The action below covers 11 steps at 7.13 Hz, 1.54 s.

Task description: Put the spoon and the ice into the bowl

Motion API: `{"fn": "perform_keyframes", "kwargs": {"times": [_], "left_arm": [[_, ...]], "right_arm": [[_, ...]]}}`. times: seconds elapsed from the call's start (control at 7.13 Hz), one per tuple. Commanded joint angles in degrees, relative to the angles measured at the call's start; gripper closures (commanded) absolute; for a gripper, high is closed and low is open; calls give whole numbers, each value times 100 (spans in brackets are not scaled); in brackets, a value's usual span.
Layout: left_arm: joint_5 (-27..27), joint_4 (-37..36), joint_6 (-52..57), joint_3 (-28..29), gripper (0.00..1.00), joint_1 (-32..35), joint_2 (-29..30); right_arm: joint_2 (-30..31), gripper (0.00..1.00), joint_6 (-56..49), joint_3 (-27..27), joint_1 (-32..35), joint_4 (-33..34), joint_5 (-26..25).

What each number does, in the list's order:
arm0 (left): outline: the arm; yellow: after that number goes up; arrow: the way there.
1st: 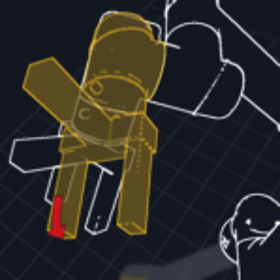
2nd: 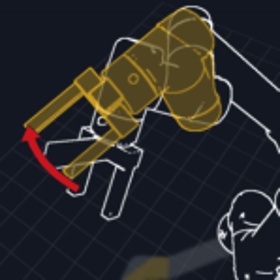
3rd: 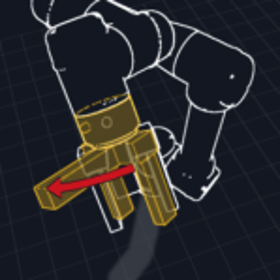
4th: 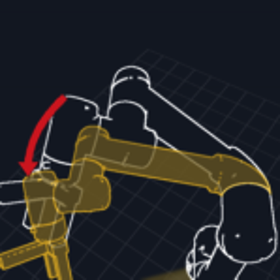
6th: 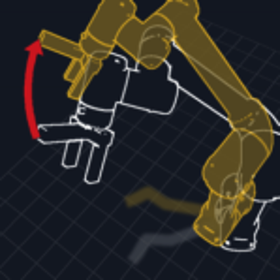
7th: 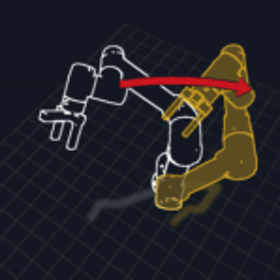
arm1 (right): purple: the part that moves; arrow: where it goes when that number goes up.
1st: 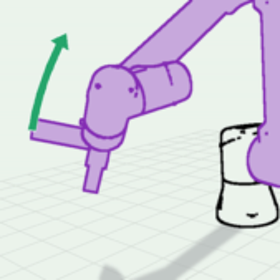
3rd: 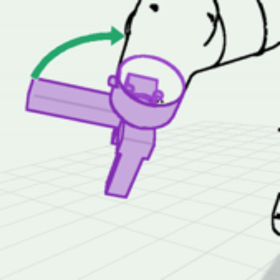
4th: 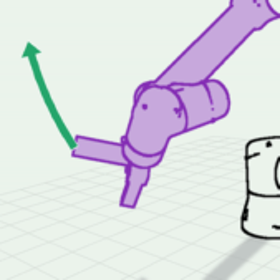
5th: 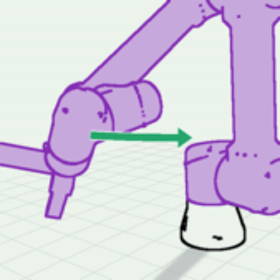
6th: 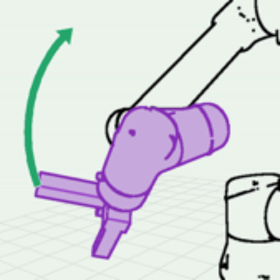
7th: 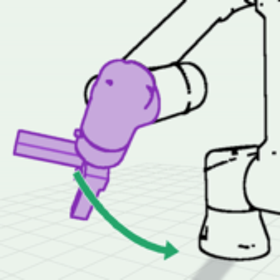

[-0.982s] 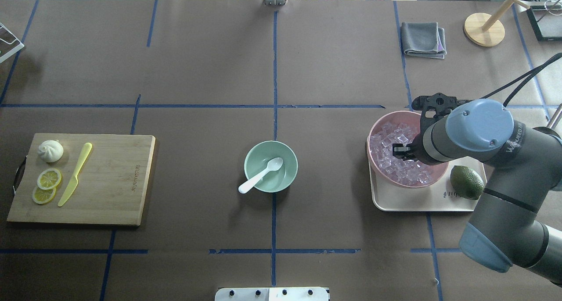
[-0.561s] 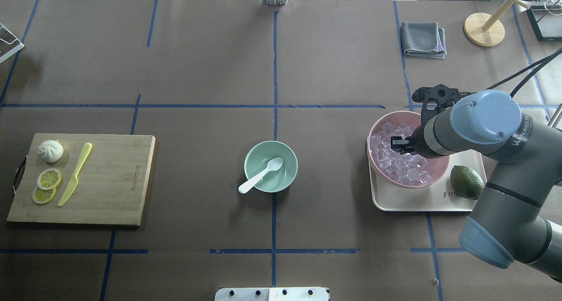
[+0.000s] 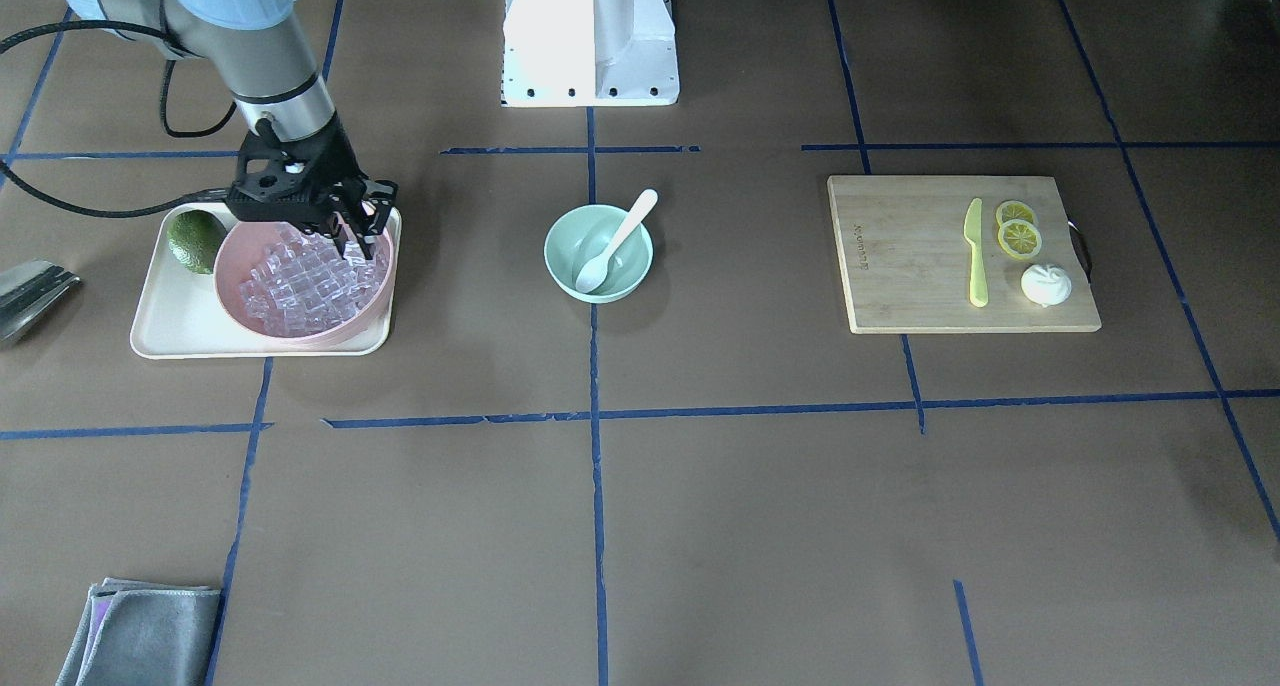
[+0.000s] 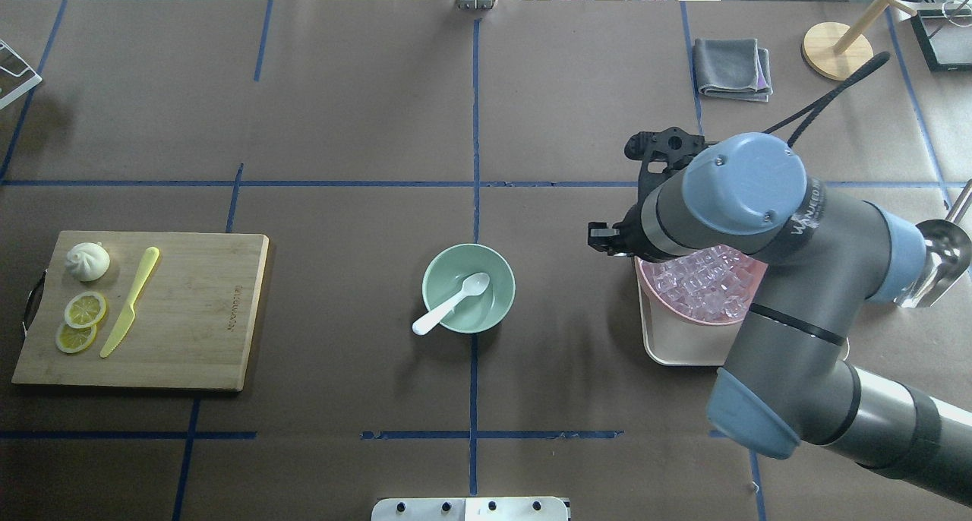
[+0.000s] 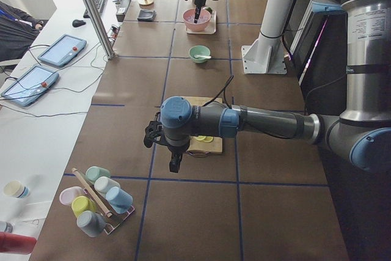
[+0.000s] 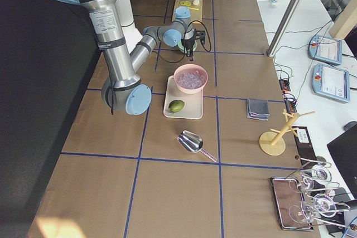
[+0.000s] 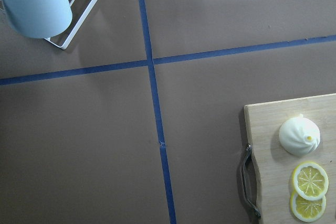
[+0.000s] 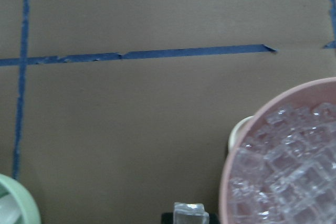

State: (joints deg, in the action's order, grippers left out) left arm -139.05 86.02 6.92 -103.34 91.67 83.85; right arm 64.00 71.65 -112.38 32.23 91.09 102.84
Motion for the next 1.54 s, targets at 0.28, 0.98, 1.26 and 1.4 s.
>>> {"fn": "perform_keyframes", "kwargs": {"times": [0.28,0.98,1.26,1.4], "left_arm": [[159,-33,-7,-10,0,0,-148],[106,-41,-15,-10,0,0,-158],[106,-41,-16,-10,0,0,-158],[106,-41,-16,-2,0,-9,-149]], "right_arm": [[-1352,100,945,723,-900,541,-587],[-2251,100,1606,2428,-1271,-35,-1178],[-2234,100,1590,2502,-1271,-74,-1178],[-2234,98,1572,2493,-1271,-74,-1178]]}}
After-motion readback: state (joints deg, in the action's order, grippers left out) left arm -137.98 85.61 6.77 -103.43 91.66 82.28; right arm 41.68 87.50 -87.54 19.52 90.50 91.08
